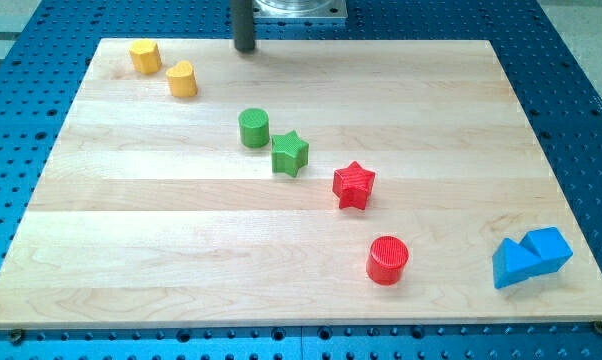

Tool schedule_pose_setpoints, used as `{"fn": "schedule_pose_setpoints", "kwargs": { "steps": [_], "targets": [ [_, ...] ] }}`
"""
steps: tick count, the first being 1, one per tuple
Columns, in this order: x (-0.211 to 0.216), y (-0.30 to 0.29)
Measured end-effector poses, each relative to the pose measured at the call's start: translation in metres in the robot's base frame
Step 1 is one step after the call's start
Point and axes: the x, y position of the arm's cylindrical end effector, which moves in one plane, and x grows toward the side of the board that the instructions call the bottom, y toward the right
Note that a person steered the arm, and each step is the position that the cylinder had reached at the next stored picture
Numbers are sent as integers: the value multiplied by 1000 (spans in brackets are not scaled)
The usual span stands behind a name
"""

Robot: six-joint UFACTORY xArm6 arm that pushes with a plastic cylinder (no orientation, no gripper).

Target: Move the heart to the top of the blue blocks

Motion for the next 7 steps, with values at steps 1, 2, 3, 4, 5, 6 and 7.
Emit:
{"fn": "schedule_pose_setpoints", "kwargs": {
  "steps": [1,2,3,4,5,6,7],
  "targets": [
    [0,-40],
    [-1,-78],
    [-1,-150],
    [7,-180],
    [33,-110],
    [44,-65],
    [29,-126]
  ]
}}
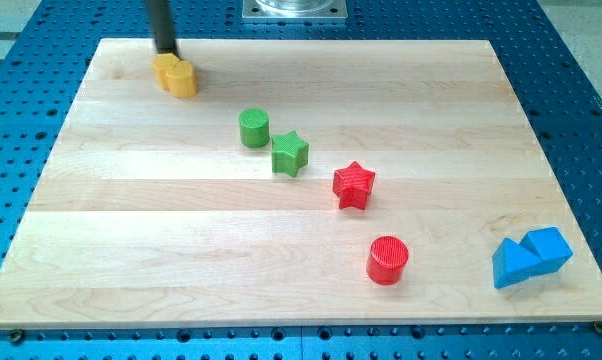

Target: Move the heart to the top of the blue blocks

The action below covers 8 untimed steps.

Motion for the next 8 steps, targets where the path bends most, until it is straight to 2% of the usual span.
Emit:
{"fn": "schedule_pose_setpoints", "kwargs": {
  "steps": [2,3,4,5,6,7,8],
  "targets": [
    [22,-24],
    [45,10],
    [82,72],
    [87,111],
    [76,47],
    [76,56],
    [105,114]
  ]
}}
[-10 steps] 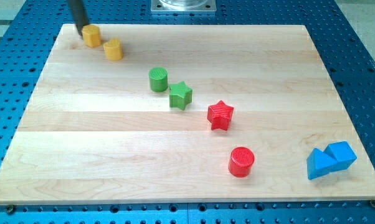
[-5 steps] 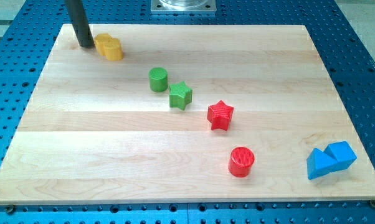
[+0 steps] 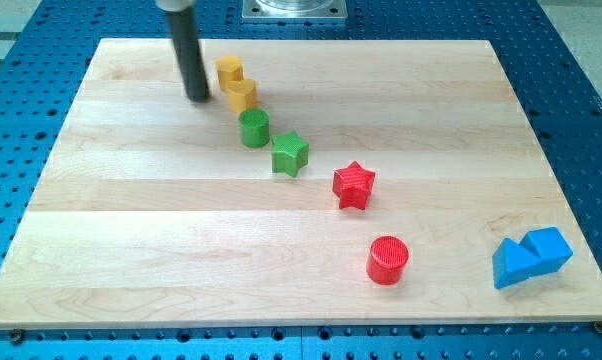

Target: Move the heart to the top of the blue blocks

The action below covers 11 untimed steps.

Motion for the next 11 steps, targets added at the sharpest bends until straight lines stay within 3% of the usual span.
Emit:
{"fn": "schedule_pose_setpoints", "kwargs": {
  "steps": [1,3,4,5,6,7,8,9,10,11],
  "targets": [
    [24,84],
    [1,59],
    [-7,130],
    [14,211],
    [-16,229],
    [5,259],
    [75,298],
    [87,313],
    [70,314],
    [96,307]
  ]
}}
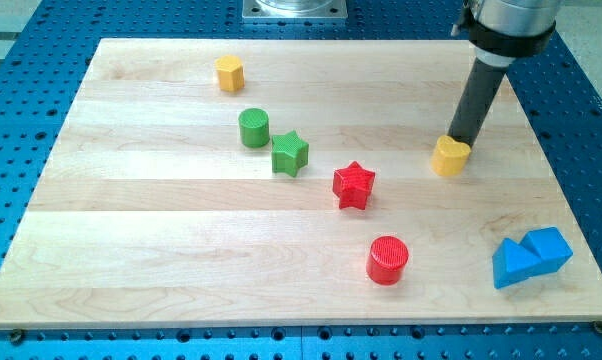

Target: Move the heart to the top of the blue blocks

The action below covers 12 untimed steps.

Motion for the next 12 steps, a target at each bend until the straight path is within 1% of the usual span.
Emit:
{"fn": "schedule_pose_setpoints", "kwargs": {
  "steps": [1,2,3,4,5,6,7,8,11,12],
  "targets": [
    [67,5],
    [56,10],
    [13,9],
    [3,-13],
    [5,-27],
    [41,-21],
    [18,-27],
    [17,-57],
    [28,-52],
    [43,-24]
  ]
}}
